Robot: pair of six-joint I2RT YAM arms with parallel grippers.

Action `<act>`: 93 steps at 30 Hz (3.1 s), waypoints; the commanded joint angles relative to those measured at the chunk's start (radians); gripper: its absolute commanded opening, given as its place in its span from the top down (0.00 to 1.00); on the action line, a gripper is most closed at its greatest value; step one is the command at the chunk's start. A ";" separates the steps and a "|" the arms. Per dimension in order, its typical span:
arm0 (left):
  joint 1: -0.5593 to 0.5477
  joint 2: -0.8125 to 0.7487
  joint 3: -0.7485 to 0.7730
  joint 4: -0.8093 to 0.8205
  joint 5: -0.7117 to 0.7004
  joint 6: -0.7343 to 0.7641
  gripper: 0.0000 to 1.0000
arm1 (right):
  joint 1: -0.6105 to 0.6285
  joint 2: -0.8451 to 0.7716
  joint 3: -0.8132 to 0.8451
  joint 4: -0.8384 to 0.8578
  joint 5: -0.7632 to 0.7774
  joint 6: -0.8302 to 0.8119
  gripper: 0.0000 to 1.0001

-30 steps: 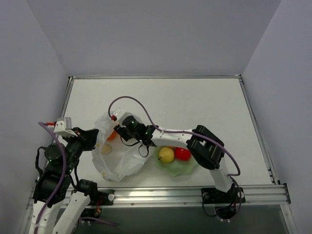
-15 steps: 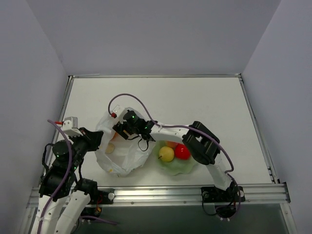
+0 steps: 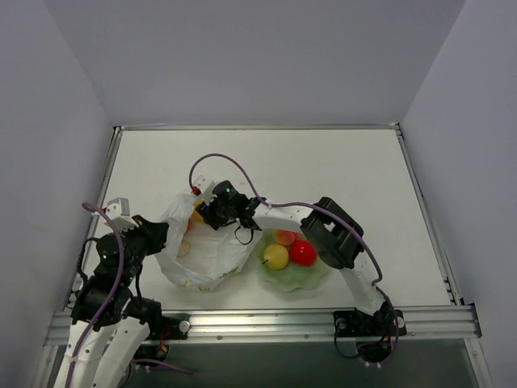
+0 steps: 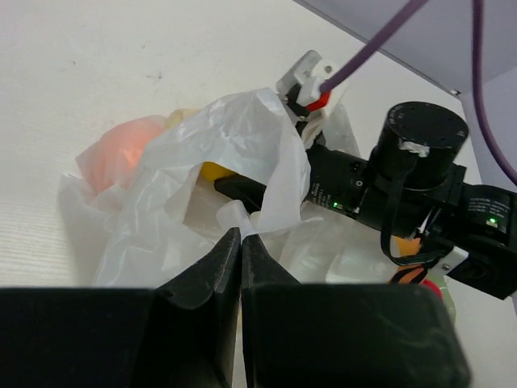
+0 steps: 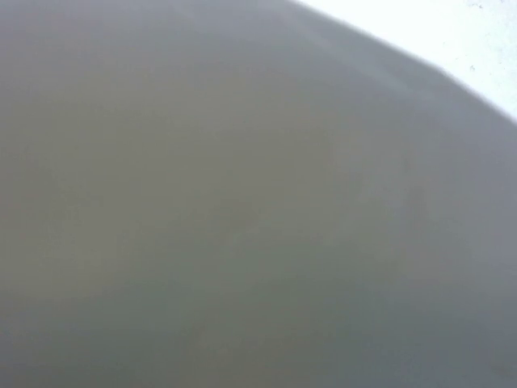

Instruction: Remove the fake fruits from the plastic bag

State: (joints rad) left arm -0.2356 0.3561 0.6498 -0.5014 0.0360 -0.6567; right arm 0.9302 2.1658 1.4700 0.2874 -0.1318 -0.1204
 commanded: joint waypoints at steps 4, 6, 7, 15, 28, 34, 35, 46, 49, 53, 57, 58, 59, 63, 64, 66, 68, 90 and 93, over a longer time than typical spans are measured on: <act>-0.004 -0.022 -0.010 -0.038 -0.080 -0.047 0.98 | 0.009 -0.148 -0.129 0.165 -0.025 0.071 0.81; -0.004 -0.023 -0.013 -0.042 -0.096 -0.052 0.98 | 0.012 -0.208 -0.161 0.183 -0.023 0.096 0.85; -0.004 -0.023 -0.018 -0.039 -0.099 -0.058 0.98 | 0.012 -0.227 -0.169 0.197 -0.026 0.102 0.85; -0.004 -0.023 -0.058 0.101 -0.137 -0.101 0.98 | 0.025 -0.360 -0.218 0.182 -0.108 0.192 0.86; -0.004 0.107 0.088 0.333 -0.341 0.011 0.98 | 0.233 -0.368 -0.158 -0.091 0.222 0.370 0.92; -0.001 0.202 0.117 0.397 -0.326 0.006 0.98 | 0.271 -0.469 -0.213 -0.018 0.252 0.298 0.92; -0.001 0.202 0.102 0.405 -0.318 0.000 0.98 | 0.277 -0.513 -0.252 0.010 0.223 0.268 0.92; -0.001 0.113 0.028 0.317 -0.269 -0.023 0.98 | 0.279 -0.817 -0.540 0.311 0.182 0.310 0.92; -0.001 0.072 0.005 0.282 -0.220 -0.043 0.98 | 0.280 -0.917 -0.580 0.196 0.314 0.362 0.92; -0.001 -0.018 -0.018 0.224 -0.182 -0.057 0.98 | 0.285 -1.114 -0.721 -0.102 0.598 0.581 0.92; -0.002 -0.045 -0.004 0.190 -0.108 -0.064 0.98 | 0.315 -1.316 -0.845 -0.343 0.633 0.776 0.89; -0.001 -0.046 -0.003 0.179 -0.088 -0.066 0.98 | 0.323 -1.348 -0.862 -0.381 0.633 0.816 0.89; -0.001 -0.046 -0.003 0.176 -0.079 -0.066 0.97 | 0.332 -1.409 -0.878 -0.436 0.630 0.852 0.88; -0.002 -0.057 -0.025 0.169 -0.056 -0.069 0.98 | 0.409 -1.474 -0.933 -0.505 0.656 0.985 0.85; -0.002 -0.063 -0.029 0.164 -0.053 -0.067 0.97 | 0.421 -1.471 -0.933 -0.519 0.666 0.998 0.85; -0.002 -0.068 -0.029 0.155 -0.054 -0.061 0.97 | 0.441 -1.433 -0.929 -0.576 0.690 1.028 0.84; -0.002 -0.075 -0.022 0.138 -0.056 -0.054 0.98 | 0.469 -1.375 -0.919 -0.612 0.705 1.067 0.83; -0.002 -0.069 -0.009 0.135 -0.047 -0.040 0.98 | 0.550 -1.305 -0.858 -0.743 0.863 1.165 0.13; -0.001 -0.068 -0.004 0.129 -0.036 -0.043 0.98 | 0.558 -1.310 -0.803 -0.746 0.893 1.110 0.15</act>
State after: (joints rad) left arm -0.2356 0.2768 0.6083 -0.3717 -0.0219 -0.7101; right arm 1.4757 0.8700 0.5938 -0.4313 0.6693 1.0271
